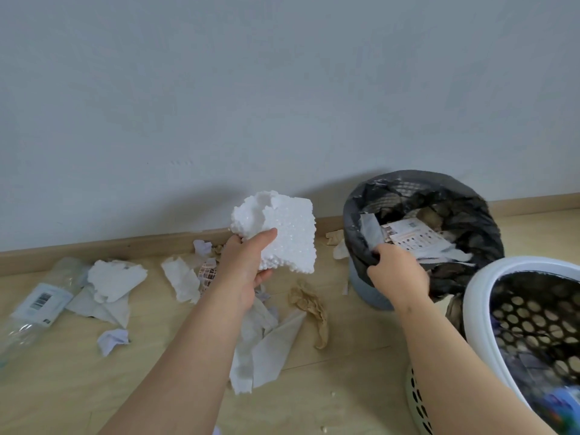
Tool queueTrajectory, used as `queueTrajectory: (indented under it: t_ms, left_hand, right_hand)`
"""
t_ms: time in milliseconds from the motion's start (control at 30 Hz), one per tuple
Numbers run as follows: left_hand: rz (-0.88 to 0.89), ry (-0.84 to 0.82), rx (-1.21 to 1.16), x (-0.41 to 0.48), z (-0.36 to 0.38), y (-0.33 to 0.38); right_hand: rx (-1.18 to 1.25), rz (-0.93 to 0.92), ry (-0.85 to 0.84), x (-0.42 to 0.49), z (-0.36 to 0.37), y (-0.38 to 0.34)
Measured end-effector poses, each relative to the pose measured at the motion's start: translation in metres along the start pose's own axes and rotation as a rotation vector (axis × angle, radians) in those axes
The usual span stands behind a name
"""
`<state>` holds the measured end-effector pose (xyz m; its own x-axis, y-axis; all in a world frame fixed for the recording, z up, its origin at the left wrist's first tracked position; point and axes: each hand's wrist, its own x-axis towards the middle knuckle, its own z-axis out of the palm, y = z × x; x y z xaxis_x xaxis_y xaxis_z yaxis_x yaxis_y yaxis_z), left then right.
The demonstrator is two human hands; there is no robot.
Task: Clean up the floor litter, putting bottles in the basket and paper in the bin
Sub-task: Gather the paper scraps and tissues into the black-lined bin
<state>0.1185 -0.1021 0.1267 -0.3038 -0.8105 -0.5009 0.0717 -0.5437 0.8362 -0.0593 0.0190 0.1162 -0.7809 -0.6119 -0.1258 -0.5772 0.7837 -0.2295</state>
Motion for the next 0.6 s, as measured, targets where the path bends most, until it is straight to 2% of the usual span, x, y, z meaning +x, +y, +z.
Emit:
queueTrajectory:
  t_ms: [67,167,233,267,367,400,467,533,600]
  left_hand:
    - [0.011,-0.015,-0.008,-0.004,0.003,0.003]
    - [0.037,-0.030,-0.016,-0.011,0.008,0.008]
    - [0.056,-0.020,-0.012,-0.014,0.010,0.012]
    - [0.060,-0.018,-0.016,-0.014,0.012,0.014]
    - [0.070,-0.041,-0.026,-0.021,0.021,0.016]
    - [0.077,-0.062,-0.006,-0.024,0.026,0.015]
    - [0.095,-0.120,0.076,-0.030,0.039,0.010]
    - [0.123,-0.199,0.172,-0.037,0.050,0.004]
    - [0.147,-0.255,0.277,-0.041,0.055,0.000]
  right_hand:
    - [0.113,-0.090,-0.083,-0.002,-0.008,-0.012]
    - [0.272,-0.216,-0.325,-0.007,-0.018,-0.030]
    - [0.385,-0.232,-0.488,-0.009,-0.024,-0.036]
    - [0.475,-0.211,-0.508,-0.010,-0.026,-0.037]
    - [0.812,-0.031,-0.349,-0.006,-0.033,-0.037]
    - [0.987,0.054,-0.341,-0.003,-0.036,-0.037]
    - [1.274,0.127,-0.435,0.001,-0.039,-0.035]
    - [1.293,0.114,-0.447,0.001,-0.038,-0.033]
    - [1.252,0.124,-0.355,0.005,-0.034,-0.028]
